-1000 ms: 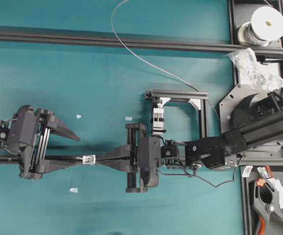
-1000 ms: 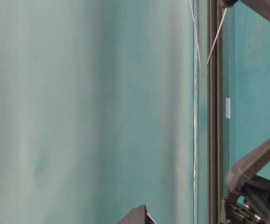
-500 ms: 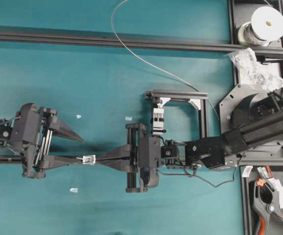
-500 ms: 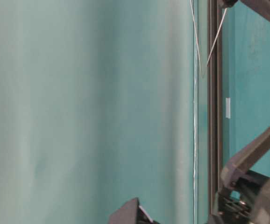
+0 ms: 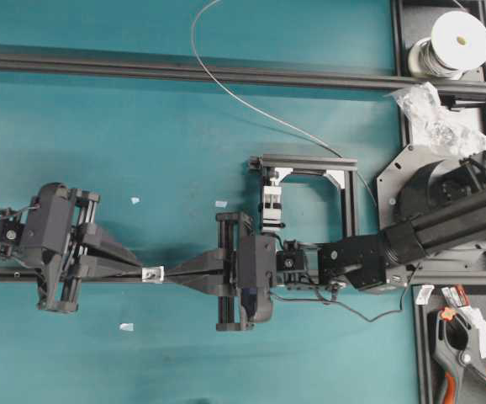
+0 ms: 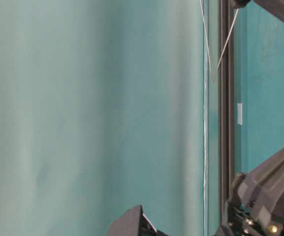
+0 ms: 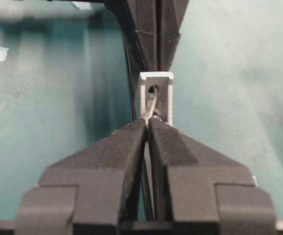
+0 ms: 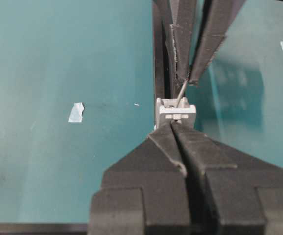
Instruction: Insert the wire through the hole in the metal fitting.
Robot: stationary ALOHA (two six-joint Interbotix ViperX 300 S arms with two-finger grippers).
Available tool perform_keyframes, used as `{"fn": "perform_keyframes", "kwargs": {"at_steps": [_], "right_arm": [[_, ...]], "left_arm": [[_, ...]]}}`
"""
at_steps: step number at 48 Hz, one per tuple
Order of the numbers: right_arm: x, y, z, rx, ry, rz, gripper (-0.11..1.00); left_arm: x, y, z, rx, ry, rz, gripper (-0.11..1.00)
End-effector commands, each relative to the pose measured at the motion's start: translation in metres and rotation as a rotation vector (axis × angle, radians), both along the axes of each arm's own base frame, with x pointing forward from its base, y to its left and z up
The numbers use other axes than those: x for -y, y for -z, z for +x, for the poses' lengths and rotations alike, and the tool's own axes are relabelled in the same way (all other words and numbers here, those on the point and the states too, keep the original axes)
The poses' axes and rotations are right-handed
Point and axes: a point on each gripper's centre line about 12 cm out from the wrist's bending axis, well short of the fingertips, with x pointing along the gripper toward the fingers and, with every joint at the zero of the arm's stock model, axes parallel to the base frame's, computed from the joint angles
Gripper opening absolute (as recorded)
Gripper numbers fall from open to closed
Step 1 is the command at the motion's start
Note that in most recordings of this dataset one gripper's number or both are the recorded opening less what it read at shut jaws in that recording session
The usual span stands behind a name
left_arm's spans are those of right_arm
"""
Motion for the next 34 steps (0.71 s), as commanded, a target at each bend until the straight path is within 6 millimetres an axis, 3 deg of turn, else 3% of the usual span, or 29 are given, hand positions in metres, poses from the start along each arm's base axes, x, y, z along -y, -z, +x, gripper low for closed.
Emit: {"fn": "perform_keyframes", "kwargs": {"at_steps": [1, 34], "right_arm": [[-0.0022, -0.0082, 0.0025, 0.029, -0.003, 0.009, 0.0], [-0.0032, -0.0132, 0.0037, 0.038, -0.002, 0.028, 0.0]], "left_arm": [[0.0019, -0.0137, 0.005, 0.036, 0.003, -0.009, -0.1], [0.0031, -0.0151, 0.0047, 0.035, 0.005, -0.011, -0.1]]}}
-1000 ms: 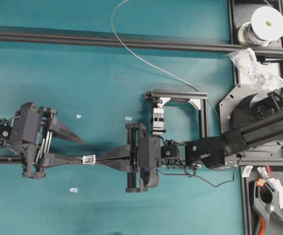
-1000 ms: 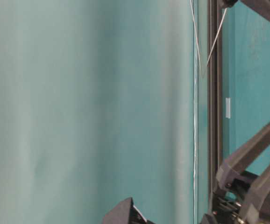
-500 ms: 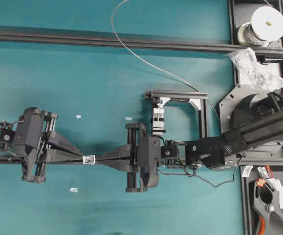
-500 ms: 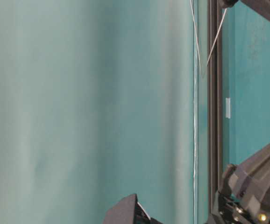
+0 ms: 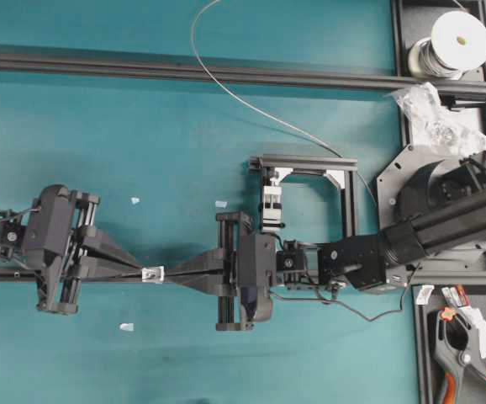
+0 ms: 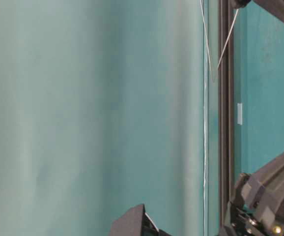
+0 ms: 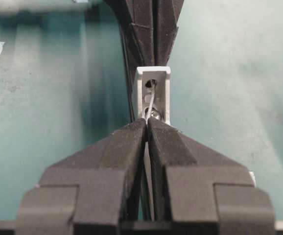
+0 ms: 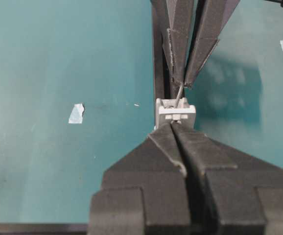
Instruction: Insert the wire through the hole in the metal fitting.
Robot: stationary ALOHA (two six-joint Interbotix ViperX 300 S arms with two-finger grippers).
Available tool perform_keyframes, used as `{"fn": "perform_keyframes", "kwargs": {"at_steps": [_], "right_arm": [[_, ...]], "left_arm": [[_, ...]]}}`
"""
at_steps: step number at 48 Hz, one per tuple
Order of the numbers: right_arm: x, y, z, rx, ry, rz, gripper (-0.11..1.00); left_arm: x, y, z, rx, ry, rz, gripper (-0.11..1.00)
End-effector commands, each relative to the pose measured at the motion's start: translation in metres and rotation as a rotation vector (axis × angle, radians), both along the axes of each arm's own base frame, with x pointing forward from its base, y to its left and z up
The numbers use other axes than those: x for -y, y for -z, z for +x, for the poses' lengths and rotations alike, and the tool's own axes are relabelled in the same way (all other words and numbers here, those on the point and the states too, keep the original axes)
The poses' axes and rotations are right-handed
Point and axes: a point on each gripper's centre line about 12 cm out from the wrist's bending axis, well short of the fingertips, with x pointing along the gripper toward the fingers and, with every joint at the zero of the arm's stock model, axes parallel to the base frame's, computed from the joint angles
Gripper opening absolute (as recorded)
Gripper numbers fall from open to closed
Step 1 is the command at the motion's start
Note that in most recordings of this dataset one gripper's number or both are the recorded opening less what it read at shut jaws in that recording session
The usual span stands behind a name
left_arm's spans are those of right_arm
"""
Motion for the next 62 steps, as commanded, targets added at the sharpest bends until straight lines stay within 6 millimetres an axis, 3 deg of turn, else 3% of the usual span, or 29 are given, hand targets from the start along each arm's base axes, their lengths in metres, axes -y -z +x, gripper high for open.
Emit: {"fn": "perform_keyframes", "kwargs": {"at_steps": [1, 3, 7, 17, 20, 62], "right_arm": [[-0.003, -0.014, 0.004, 0.043, -0.005, 0.018, 0.0], [-0.003, -0.016, 0.003, 0.046, -0.005, 0.018, 0.01], [-0.003, -0.018, 0.003, 0.05, -0.005, 0.02, 0.15], [-0.003, -0.02, 0.003, 0.055, -0.007, 0.021, 0.74], [-0.003, -0.022, 0.003, 0.054, -0.009, 0.024, 0.87], [-0.001, -0.021, -0.006, 0.013, -0.021, 0.026, 0.87]], "left_arm": [[0.002, -0.016, 0.005, 0.046, 0.001, -0.012, -0.1], [0.002, -0.016, 0.005, 0.048, 0.001, -0.012, -0.1], [0.002, -0.016, 0.004, 0.046, 0.004, -0.011, -0.1], [0.003, -0.016, 0.003, 0.045, 0.006, -0.012, -0.1], [0.003, -0.015, 0.002, 0.042, 0.006, -0.011, -0.1], [0.006, -0.025, -0.071, -0.051, 0.051, -0.031, -0.1]]}}
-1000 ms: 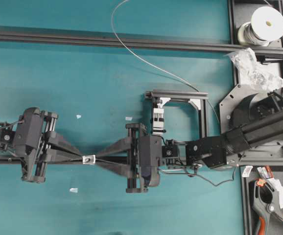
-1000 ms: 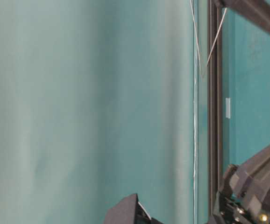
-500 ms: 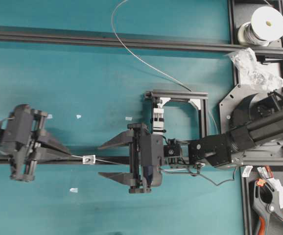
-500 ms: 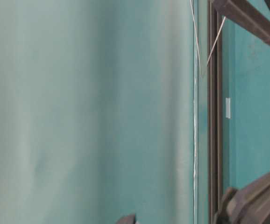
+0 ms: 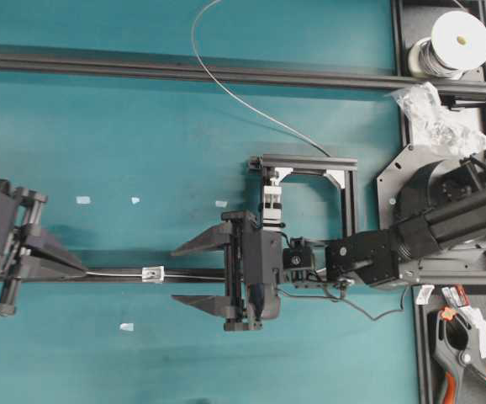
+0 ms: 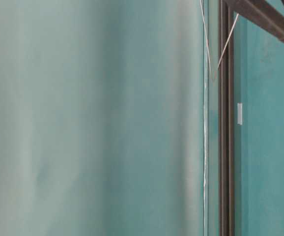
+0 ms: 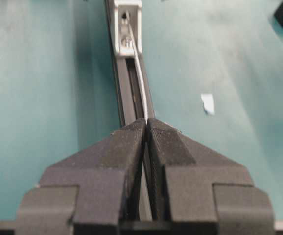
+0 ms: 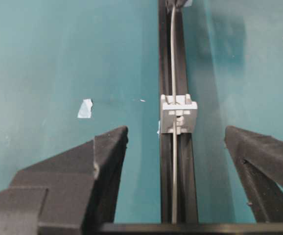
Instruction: Insert the wire through the hole in the metal fitting.
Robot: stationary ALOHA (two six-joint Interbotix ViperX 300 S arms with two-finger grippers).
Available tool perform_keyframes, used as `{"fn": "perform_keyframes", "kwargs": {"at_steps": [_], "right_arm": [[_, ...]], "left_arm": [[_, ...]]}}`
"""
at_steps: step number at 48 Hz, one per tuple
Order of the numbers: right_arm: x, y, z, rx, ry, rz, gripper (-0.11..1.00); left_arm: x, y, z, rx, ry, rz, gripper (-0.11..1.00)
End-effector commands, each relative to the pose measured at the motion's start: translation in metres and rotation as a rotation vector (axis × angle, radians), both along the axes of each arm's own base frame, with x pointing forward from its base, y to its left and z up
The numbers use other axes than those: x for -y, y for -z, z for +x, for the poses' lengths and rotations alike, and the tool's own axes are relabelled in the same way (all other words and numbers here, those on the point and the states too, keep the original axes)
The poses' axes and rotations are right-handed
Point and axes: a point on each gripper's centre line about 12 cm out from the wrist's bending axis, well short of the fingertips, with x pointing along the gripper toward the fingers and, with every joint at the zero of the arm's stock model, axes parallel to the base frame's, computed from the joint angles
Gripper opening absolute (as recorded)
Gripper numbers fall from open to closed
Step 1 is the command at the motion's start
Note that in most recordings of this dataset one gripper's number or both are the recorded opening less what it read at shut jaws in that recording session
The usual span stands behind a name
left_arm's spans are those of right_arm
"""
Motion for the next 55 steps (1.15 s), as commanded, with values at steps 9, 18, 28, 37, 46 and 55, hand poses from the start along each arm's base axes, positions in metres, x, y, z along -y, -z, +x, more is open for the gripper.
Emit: {"fn": "perform_keyframes", "kwargs": {"at_steps": [9, 18, 28, 37, 46, 55], "right_arm": [[-0.001, -0.012, 0.001, 0.035, -0.002, 0.014, 0.86], [-0.001, -0.011, 0.0, 0.034, -0.003, 0.012, 0.86], [-0.001, -0.011, 0.0, 0.034, -0.004, 0.011, 0.86], [-0.002, -0.012, 0.001, 0.037, -0.005, 0.01, 0.86], [-0.002, -0.012, 0.001, 0.037, -0.006, 0.008, 0.86], [-0.002, -0.013, 0.002, 0.039, -0.006, 0.009, 0.86]], "left_arm": [[0.003, -0.018, -0.02, -0.004, 0.027, -0.004, -0.1], [-0.001, -0.02, -0.038, -0.039, 0.034, 0.002, -0.1], [-0.001, -0.017, -0.052, -0.081, 0.048, 0.012, -0.1], [0.001, -0.014, -0.051, -0.1, 0.055, 0.02, -0.1], [0.005, -0.014, -0.042, -0.098, 0.056, 0.019, -0.1], [0.006, -0.015, -0.038, -0.096, 0.053, 0.016, -0.06]]}}
